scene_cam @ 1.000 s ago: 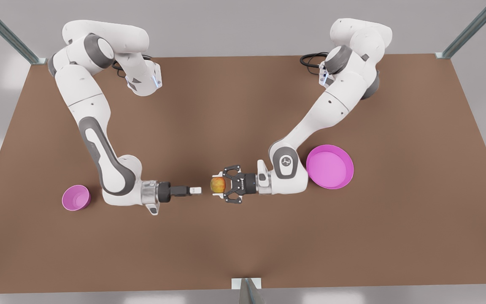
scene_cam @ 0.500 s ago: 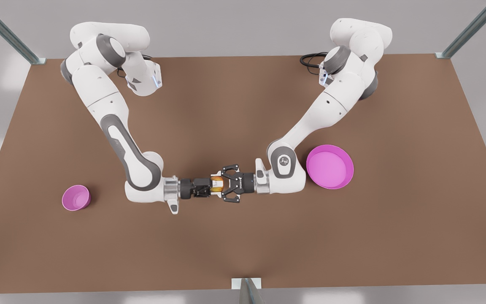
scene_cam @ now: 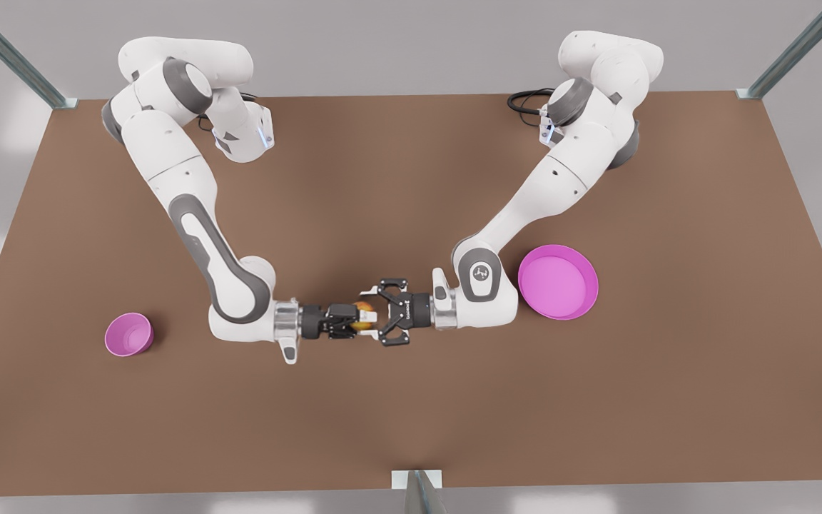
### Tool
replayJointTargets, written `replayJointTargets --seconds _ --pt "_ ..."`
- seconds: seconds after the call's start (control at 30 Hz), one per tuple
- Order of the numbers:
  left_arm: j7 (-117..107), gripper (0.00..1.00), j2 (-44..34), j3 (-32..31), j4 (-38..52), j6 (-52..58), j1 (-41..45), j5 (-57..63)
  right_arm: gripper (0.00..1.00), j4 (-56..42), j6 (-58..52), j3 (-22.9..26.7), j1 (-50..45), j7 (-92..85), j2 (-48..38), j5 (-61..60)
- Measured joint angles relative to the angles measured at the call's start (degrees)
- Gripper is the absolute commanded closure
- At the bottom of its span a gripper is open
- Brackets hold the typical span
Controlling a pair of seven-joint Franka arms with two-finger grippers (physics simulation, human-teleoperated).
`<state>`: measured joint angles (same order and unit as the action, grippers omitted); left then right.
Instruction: Use the left arm to pick up the apple from the plate, transfer it to the gripper of the right arm, and then use the right arm to place it into the bowl
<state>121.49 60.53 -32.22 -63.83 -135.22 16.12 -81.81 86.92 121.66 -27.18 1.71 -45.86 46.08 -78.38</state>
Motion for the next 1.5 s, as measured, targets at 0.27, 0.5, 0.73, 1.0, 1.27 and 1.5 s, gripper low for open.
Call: replayJointTargets --seconds 0.27,0.5,0.73,1.0,1.27,1.5 --pt "0.3 0.00 -0.7 0.4 -0.1 0.2 -3.0 0.4 0.36 1.9 2.1 1.0 1.6 -2.0 -0.2 3.9" --pt "-21.0 0.00 -19.5 1.3 -0.3 15.7 -21.8 62.0 0.38 -0.2 0.7 0.9 7.8 -2.5 -0.6 21.8" --pt "-49.7 0.00 -45.7 23.0 -11.4 40.8 -17.6 88.1 0.40 -4.2 -7.3 0.4 14.8 -0.5 -1.5 42.1" --pt "-75.8 0.00 -45.7 32.0 -13.7 44.1 -12.1 82.9 0.42 -4.3 -16.0 0.4 22.9 3.2 -5.6 58.7" --pt "-95.4 0.00 -43.4 32.0 -12.9 44.3 -12.3 82.4 0.42 -8.1 -20.1 0.8 28.5 5.5 -5.9 74.0" --pt "-106.9 0.00 -43.2 32.0 -12.9 44.1 -12.1 82.2 0.41 -11.4 -23.7 2.1 29.8 6.1 -5.1 82.8"
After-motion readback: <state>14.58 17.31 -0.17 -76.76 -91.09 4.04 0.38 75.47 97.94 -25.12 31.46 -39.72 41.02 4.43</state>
